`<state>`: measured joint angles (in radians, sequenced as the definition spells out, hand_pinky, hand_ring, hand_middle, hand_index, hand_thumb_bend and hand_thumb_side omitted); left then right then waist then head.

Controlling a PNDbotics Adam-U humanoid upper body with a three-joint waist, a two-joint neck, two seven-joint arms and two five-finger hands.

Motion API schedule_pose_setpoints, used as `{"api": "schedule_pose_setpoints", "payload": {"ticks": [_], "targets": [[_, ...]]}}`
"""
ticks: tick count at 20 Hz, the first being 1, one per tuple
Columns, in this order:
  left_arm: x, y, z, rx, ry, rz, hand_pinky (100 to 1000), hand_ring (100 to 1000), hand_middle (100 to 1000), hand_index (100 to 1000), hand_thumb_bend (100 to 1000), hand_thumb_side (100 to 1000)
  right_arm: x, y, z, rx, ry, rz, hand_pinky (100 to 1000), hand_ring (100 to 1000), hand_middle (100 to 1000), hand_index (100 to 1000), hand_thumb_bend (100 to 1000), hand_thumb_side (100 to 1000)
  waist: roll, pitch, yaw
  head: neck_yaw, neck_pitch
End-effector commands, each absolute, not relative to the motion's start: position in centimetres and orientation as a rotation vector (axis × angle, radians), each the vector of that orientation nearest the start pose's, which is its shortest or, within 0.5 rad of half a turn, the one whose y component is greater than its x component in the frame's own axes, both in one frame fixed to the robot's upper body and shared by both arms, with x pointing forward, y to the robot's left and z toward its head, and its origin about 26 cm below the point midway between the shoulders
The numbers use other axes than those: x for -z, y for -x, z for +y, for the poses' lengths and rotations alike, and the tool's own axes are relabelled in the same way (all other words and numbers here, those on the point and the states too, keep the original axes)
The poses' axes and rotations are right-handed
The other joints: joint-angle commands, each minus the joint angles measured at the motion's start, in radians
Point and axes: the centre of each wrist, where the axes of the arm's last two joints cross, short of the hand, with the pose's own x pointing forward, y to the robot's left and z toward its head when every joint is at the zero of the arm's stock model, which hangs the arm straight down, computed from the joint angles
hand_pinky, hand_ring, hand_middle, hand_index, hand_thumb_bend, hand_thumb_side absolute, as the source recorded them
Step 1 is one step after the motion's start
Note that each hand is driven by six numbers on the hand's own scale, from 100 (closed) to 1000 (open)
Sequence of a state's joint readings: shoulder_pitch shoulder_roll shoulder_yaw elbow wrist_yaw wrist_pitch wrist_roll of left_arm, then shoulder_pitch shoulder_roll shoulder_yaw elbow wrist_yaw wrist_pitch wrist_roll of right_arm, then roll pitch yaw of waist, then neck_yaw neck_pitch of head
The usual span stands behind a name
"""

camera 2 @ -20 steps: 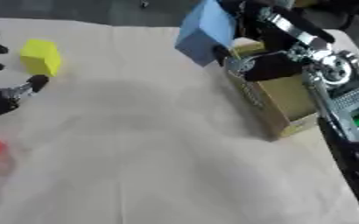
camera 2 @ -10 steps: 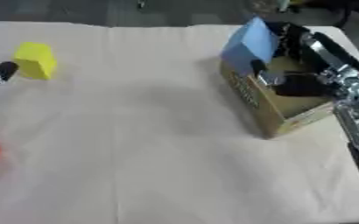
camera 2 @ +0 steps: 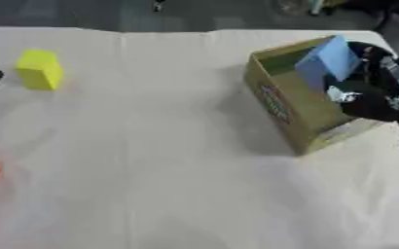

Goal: Pick up the objects with one hand, pass them to the other hand, and then place them into the box on the other side of the table.

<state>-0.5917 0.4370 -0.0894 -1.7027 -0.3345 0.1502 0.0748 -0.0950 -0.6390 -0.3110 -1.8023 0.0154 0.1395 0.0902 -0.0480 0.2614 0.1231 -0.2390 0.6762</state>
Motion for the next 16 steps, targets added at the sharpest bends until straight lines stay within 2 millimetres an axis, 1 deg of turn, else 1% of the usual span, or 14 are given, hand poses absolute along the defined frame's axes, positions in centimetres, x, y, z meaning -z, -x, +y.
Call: {"api": "schedule_pose_setpoints", "payload": {"ticks": [1,5,9,10,13,16], "targets": [[-24.6,-36.2,25.9,0.593,-0.708,-2.128,677,748,596,805,714,278,-19.2,-27.6,-44.1,-0.357,0.742,-1.728,807,495,475,664,100,160,0.015,-0.014,0.0,-0.034,0.003],[-24.6,-36.0,26.3,0.593,-0.714,-2.119,677,748,597,804,715,281,-18.7,-27.8,-45.8,-0.359,0.758,-1.684,807,497,477,666,100,166,0.015,-0.013,0.001,-0.07,0.006],[-24.7,-36.0,26.4,0.591,-0.714,-2.12,677,749,597,805,716,283,-18.5,-28.1,-47.3,-0.401,0.77,-1.649,806,500,479,667,100,152,0.014,-0.012,0.004,-0.093,0.009],[-24.7,-36.0,26.4,0.591,-0.714,-2.119,677,749,597,804,716,283,-18.5,-28.2,-47.6,-0.412,0.774,-1.642,806,501,480,668,100,159,0.014,-0.012,0.004,-0.098,0.011],[-24.7,-36.0,26.5,0.594,-0.715,-2.116,677,749,597,805,715,285,-18.7,-28.6,-48.5,-0.437,0.789,-1.63,809,506,486,673,100,136,0.014,-0.012,0.005,-0.111,0.013],[-24.6,-36.0,26.5,0.594,-0.717,-2.114,677,749,598,805,717,287,-19.3,-29.0,-49.1,-0.462,0.803,-1.633,825,528,512,704,100,126,0.016,-0.012,0.007,-0.115,0.014]]}}
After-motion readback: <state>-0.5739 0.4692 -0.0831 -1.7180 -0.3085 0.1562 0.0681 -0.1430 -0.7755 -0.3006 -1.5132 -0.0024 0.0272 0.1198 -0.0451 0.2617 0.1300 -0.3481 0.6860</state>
